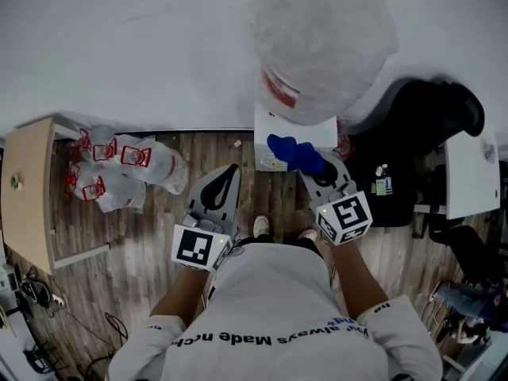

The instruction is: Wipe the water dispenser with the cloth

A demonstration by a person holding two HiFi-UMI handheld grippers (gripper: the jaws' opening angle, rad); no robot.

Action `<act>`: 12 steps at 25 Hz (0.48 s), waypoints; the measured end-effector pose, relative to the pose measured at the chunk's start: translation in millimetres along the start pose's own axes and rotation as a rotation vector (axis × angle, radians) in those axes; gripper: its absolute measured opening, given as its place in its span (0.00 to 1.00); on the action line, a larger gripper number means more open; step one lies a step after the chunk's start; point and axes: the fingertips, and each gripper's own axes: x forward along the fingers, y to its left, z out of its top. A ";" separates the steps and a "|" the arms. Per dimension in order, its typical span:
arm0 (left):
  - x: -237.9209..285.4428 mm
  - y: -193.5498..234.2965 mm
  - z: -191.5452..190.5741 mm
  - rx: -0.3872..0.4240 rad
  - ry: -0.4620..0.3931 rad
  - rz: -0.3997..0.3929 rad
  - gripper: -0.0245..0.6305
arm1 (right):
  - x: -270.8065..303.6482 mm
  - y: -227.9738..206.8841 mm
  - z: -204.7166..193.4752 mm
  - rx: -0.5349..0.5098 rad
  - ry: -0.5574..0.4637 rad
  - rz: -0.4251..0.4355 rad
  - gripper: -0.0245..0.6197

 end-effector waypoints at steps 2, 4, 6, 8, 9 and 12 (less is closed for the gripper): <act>4.3 -9.3 14.8 0.021 -0.021 -0.027 0.07 | -17.0 1.0 20.3 -0.016 -0.026 0.007 0.16; 8.6 -18.0 28.7 0.040 -0.037 -0.051 0.07 | -32.6 0.4 38.4 -0.021 -0.044 0.012 0.16; 10.2 -26.2 38.4 0.049 -0.043 -0.075 0.07 | -47.5 -0.4 55.0 -0.024 -0.067 0.016 0.16; 10.0 -33.9 47.6 0.051 -0.056 -0.095 0.07 | -62.3 -0.2 69.5 -0.026 -0.093 0.020 0.16; 9.6 -36.9 51.8 0.052 -0.062 -0.103 0.07 | -69.3 0.4 75.8 -0.029 -0.103 0.021 0.16; 5.3 -41.0 59.7 0.049 -0.066 -0.110 0.07 | -87.9 4.5 90.5 -0.040 -0.122 0.015 0.16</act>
